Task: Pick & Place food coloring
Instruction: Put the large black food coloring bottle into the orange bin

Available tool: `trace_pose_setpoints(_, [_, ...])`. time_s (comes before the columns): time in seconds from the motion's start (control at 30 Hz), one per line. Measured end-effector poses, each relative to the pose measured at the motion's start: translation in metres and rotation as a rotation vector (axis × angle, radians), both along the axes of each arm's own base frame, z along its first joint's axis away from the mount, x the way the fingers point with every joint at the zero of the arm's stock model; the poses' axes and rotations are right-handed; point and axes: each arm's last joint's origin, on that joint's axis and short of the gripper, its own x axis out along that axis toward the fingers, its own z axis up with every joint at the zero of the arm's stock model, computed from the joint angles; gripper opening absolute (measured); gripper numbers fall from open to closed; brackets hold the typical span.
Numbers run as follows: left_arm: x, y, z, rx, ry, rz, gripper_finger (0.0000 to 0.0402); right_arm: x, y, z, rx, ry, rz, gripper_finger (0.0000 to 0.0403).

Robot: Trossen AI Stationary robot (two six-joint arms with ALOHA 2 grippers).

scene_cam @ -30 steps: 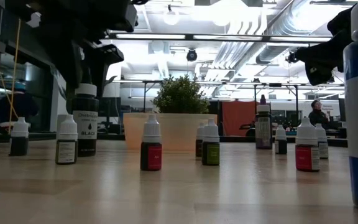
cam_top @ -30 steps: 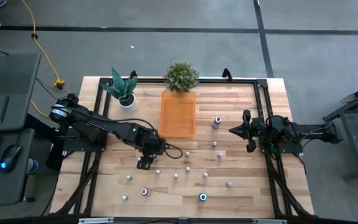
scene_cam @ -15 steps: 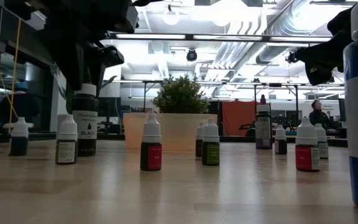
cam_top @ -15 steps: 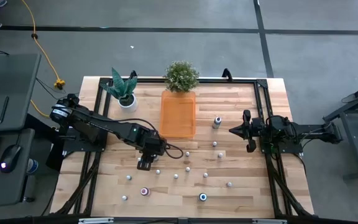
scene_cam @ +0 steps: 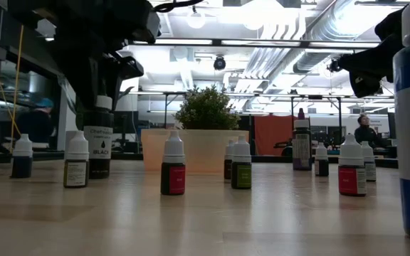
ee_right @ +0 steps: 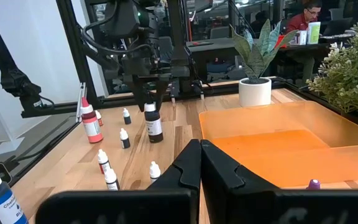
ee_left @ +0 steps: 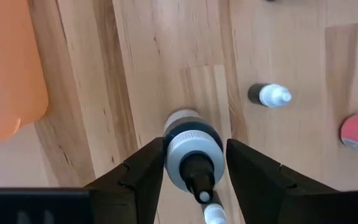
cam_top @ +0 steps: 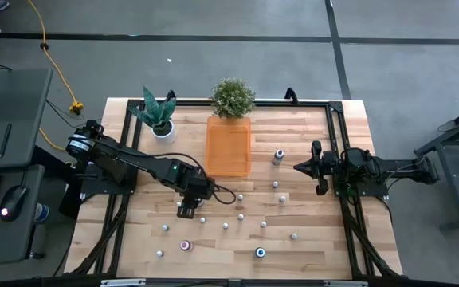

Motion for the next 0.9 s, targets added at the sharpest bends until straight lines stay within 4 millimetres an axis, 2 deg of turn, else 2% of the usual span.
trace_pose_setpoints(0.17, [0.001, 0.0, 0.0, 0.008, -0.007, 0.002, 0.0159, 0.0, 0.0, 0.0, 0.0, 0.0, -0.001, 0.0])
trace_pose_setpoints(0.43, [0.001, 0.0, 0.0, 0.008, -0.007, 0.003, 0.0104, 0.0, 0.0, 0.0, 0.0, 0.0, 0.0, 0.0])
trace_pose_setpoints(0.77, [-0.002, 0.001, 0.002, 0.011, -0.003, -0.005, 0.0103, 0.0, 0.0, 0.0, 0.0, 0.0, 0.0, 0.0])
trace_pose_setpoints(0.9, [-0.004, 0.001, 0.015, 0.022, 0.002, -0.027, 0.0101, 0.0, 0.0, 0.0, 0.0, 0.0, -0.001, 0.0])
